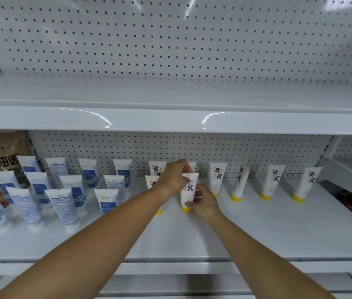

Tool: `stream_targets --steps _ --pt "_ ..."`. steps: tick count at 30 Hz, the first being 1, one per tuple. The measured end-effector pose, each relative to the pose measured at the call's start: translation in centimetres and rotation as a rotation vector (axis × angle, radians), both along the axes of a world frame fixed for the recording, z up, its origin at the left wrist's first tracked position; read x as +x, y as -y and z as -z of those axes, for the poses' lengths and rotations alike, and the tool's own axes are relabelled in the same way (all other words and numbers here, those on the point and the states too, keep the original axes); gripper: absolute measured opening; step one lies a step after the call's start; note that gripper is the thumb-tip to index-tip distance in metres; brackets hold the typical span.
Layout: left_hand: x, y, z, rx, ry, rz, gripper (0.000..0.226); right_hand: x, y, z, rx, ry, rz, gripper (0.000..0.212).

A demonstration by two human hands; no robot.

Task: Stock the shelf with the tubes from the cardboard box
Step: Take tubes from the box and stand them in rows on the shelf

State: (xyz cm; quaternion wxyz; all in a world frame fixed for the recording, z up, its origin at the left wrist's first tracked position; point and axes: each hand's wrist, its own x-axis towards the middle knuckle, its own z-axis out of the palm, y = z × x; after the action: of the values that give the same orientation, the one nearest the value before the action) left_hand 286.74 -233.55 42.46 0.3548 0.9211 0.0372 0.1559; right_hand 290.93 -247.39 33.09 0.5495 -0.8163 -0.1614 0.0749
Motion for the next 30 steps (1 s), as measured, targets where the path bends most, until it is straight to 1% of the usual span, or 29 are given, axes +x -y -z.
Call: stream_targets --steps 5,10,14,17,19,23,26,28,30 --pt "0.0 0.4 0.3 -0.007 0.021 -0.021 0.028 0.2 -0.1 0.4 0.017 -0.012 -0.005 0.047" --pt "-0.3 0.8 0.6 0.047 0.019 -0.041 0.030 0.2 0.0 0.7 0.017 -0.017 -0.019 0.045" --pt "-0.5 0.9 0.3 0.084 -0.002 -0.045 0.027 0.0 0.0 1.2 0.000 -0.034 -0.003 0.041" --pt "-0.8 1.0 0.0 0.082 -0.019 -0.047 0.029 -0.2 0.3 1.1 -0.021 -0.030 0.008 0.038" --pt "-0.9 1.2 -0.3 0.118 -0.025 -0.048 0.033 -0.5 0.6 0.7 -0.042 -0.008 -0.008 0.036" --pt "-1.4 1.6 -1.3 0.203 0.010 -0.061 0.041 -0.5 2.6 -1.2 -0.135 0.083 -0.039 0.032" --pt "-2.2 2.0 -2.8 0.332 0.075 -0.092 0.042 0.0 5.3 -4.2 -0.247 0.186 -0.058 0.025" --pt "-2.5 2.1 -3.8 0.401 0.083 -0.103 0.043 0.4 7.1 -6.3 -0.300 0.211 -0.052 0.027" --pt "-2.8 2.1 -4.8 0.465 0.049 -0.107 0.046 0.5 8.9 -8.3 -0.455 0.307 -0.049 0.033"
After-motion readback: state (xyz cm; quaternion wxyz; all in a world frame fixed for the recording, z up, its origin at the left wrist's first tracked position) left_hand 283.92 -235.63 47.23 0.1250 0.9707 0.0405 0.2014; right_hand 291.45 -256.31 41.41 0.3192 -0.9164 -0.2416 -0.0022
